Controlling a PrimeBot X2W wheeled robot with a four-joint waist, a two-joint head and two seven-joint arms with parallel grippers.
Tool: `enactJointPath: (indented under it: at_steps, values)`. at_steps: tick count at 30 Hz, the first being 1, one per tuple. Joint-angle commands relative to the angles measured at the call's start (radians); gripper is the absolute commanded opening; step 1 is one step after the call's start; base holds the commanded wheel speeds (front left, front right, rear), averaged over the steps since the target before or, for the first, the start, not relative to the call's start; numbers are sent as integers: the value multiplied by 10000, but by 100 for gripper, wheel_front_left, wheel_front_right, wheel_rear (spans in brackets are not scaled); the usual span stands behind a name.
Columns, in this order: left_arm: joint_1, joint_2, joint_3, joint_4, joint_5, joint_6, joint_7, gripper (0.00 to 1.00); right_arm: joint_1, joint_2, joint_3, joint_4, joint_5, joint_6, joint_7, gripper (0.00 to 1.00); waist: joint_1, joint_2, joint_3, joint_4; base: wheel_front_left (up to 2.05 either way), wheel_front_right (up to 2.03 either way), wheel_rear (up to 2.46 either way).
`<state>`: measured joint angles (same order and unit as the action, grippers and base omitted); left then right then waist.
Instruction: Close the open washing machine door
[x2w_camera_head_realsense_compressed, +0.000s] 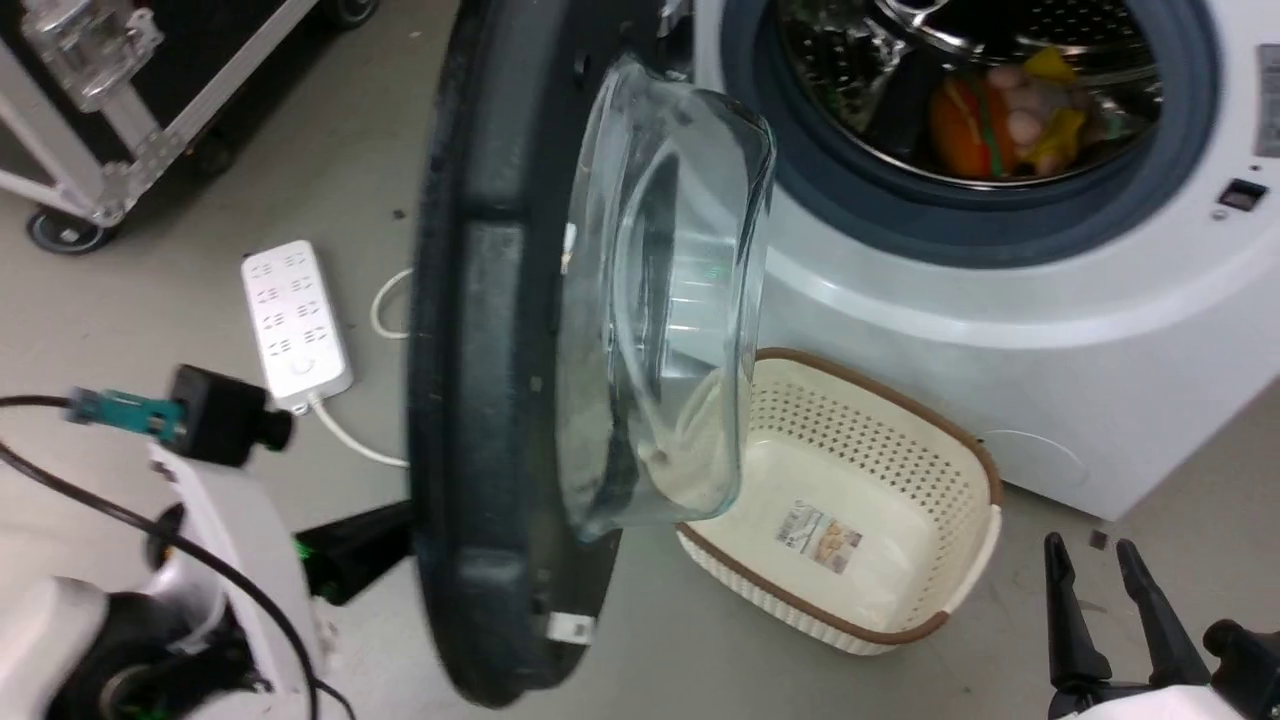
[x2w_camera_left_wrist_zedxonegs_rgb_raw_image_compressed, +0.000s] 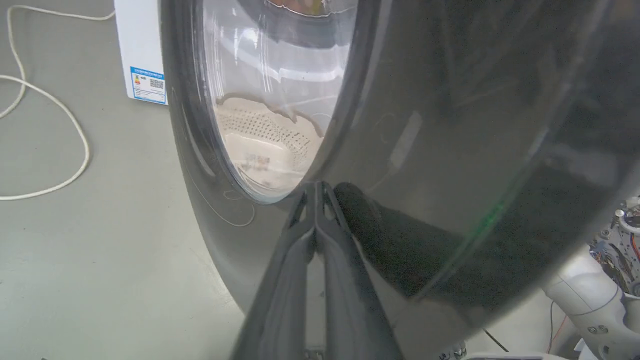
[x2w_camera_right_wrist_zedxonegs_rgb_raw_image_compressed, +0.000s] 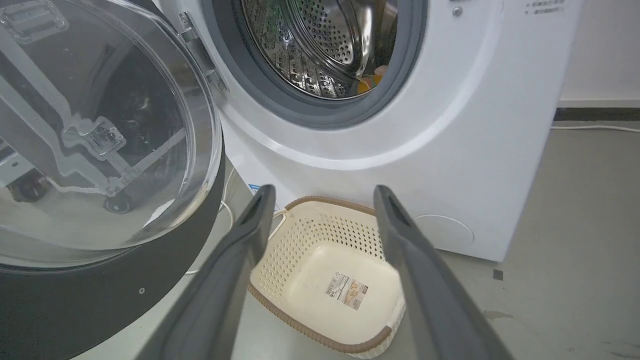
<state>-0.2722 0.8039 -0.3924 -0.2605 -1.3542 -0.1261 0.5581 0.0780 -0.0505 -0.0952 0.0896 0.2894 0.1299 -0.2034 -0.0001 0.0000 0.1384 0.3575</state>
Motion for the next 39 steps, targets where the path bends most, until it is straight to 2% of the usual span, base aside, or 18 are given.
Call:
enactJointPath:
  at_steps: [1, 8, 19, 27, 39]
  values:
    - [-162, -217, -231, -197, 135, -46, -37, 0, 105, 3, -28, 59, 86, 8, -114, 100, 1, 0, -113, -330, 0, 0, 0]
    - [-655, -1119, -1236, -288, 741, -46, -608, 0, -17, 3, -187, 307, 278, 8, -354, 100, 1, 0, -131, -1156, 0, 0, 0]
    - [-1891, -2309, -2807, 495, 1467, -46, -1859, 0, -337, 3, -347, 453, 462, 8, -552, 100, 1, 0, 143, -2525, 0, 0, 0]
    - [-3192, -3061, -3588, 2224, 2335, -46, -2926, 0, -563, 3, -340, 312, 643, 8, -580, 100, 1, 0, 488, -3429, 0, 0, 0]
    - [-5414, -4182, -4238, 5238, 3329, -46, -4216, 0, -749, 3, -160, 95, 898, 8, -583, 100, 1, 0, 920, -4442, 0, 0, 0]
